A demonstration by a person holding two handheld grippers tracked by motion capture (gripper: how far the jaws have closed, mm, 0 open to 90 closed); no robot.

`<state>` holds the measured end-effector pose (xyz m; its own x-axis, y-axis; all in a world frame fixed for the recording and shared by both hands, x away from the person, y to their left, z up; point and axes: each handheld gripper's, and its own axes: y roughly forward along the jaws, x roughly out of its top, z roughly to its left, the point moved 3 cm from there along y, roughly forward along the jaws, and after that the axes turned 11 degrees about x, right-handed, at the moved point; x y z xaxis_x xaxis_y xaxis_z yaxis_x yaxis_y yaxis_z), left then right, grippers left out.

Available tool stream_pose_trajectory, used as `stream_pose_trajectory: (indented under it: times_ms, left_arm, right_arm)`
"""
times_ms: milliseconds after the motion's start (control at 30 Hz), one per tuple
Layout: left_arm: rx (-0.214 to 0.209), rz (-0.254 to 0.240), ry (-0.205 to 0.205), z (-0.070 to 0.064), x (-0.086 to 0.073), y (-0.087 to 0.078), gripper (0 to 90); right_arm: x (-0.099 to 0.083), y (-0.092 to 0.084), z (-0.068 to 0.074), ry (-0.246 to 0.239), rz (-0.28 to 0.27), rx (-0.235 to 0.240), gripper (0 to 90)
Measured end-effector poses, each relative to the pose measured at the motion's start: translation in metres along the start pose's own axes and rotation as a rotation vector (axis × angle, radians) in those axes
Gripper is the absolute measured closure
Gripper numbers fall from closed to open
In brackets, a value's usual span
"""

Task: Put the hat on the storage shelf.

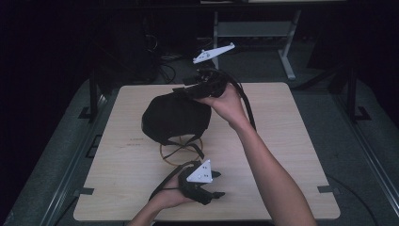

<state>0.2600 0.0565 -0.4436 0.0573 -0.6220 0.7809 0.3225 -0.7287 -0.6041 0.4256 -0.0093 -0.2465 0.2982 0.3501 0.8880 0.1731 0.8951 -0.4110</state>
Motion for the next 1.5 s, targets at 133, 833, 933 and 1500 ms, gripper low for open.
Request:
stream_pose_trajectory:
  times_ms: [133,833,933,1500]
  left_arm:
    - [-0.003,0.002,-0.004,-0.001,0.0,0.0,37.1]
    - [-0.008,0.005,-0.009,-0.003,-0.001,0.002,36.2]
    - [-0.008,0.003,-0.011,-0.003,-0.001,0.002,36.0]
    - [-0.007,0.007,0.001,-0.005,-0.002,0.005,36.0]
  right_arm:
    - [-0.008,-0.01,-0.003,0.017,0.01,-0.001,36.5]
    - [-0.035,-0.058,-0.009,0.047,0.0,-0.041,33.0]
    - [-0.041,-0.064,-0.01,0.056,0.004,-0.05,32.5]
    - [-0.065,-0.09,-0.013,0.08,0.007,-0.078,31.2]
